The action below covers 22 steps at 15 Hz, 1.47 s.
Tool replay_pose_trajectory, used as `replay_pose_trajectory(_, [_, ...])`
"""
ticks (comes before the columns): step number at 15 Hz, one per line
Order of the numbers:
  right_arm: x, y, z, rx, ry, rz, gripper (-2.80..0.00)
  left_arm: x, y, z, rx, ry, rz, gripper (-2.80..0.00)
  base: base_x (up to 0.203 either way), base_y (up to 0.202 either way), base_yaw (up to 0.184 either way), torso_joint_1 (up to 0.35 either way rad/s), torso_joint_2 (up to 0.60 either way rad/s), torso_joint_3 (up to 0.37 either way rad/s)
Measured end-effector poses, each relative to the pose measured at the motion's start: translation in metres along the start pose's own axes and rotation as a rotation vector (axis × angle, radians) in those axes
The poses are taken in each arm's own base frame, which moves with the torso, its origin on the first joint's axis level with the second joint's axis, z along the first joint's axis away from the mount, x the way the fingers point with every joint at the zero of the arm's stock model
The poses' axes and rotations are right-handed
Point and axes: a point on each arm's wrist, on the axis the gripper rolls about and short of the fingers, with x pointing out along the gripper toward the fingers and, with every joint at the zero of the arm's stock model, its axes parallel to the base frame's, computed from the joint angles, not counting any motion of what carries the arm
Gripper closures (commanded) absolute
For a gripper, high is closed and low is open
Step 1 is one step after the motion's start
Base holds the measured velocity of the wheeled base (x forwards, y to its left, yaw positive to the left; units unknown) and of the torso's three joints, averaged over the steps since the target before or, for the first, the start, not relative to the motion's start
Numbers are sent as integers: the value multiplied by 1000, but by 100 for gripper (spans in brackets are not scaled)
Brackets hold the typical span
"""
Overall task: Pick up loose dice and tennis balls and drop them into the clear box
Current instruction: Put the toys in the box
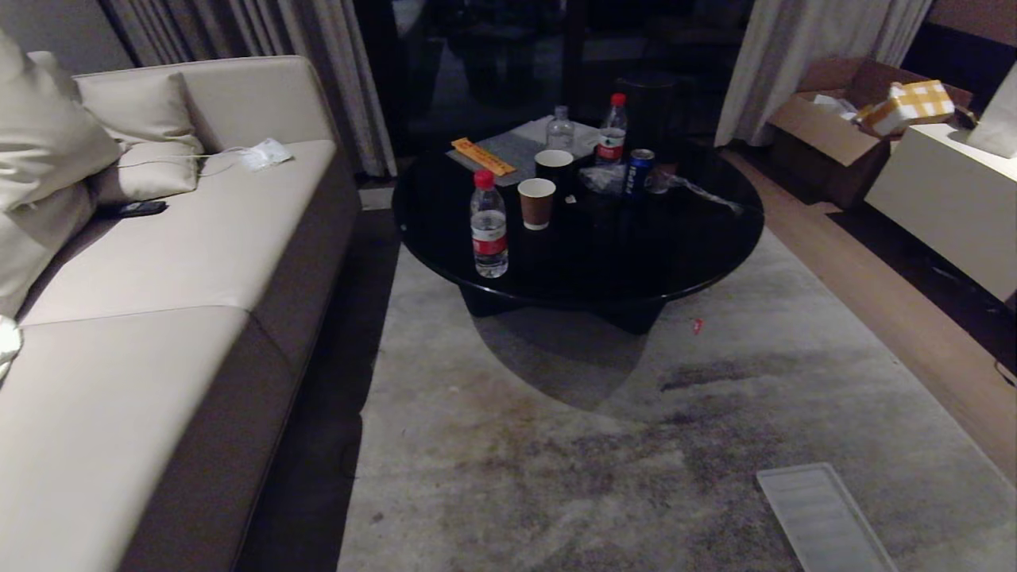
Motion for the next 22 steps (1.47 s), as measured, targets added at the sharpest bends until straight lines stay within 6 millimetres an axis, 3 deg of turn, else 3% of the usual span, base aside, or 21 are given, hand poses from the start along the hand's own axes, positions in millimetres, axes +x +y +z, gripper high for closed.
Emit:
replay_pose_trajectory(17, [0, 0, 0, 0, 0, -1, 0, 0, 0, 0, -1, 0, 0, 0, 0, 11, -162, 3, 2, 2])
replay_pose_trajectory(22, [0, 0, 0, 0, 1, -1, 0, 0, 0, 0, -3, 0, 1, 0, -1, 1, -35, 1, 4, -5])
